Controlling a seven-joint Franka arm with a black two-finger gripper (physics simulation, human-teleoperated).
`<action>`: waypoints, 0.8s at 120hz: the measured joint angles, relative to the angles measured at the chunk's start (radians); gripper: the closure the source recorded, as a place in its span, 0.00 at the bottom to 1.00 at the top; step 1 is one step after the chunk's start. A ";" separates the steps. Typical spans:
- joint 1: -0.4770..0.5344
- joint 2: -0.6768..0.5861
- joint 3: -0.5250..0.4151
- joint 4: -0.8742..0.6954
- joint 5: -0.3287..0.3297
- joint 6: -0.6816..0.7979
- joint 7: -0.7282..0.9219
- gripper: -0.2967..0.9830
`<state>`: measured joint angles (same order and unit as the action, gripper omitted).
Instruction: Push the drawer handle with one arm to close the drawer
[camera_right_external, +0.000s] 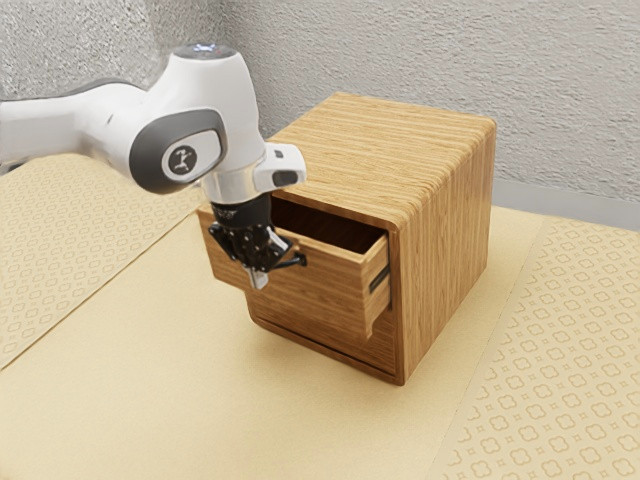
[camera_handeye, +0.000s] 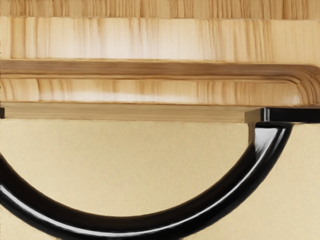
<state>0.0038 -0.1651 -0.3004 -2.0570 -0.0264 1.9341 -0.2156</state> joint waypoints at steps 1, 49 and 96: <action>0.000 0.002 0.000 0.002 0.001 0.000 0.000 0.85; -0.002 0.113 0.005 0.124 0.054 -0.007 0.014 0.84; -0.003 0.204 0.004 0.225 0.104 -0.033 0.022 0.85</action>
<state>0.0003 0.0393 -0.2960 -1.8320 0.0773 1.9012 -0.1940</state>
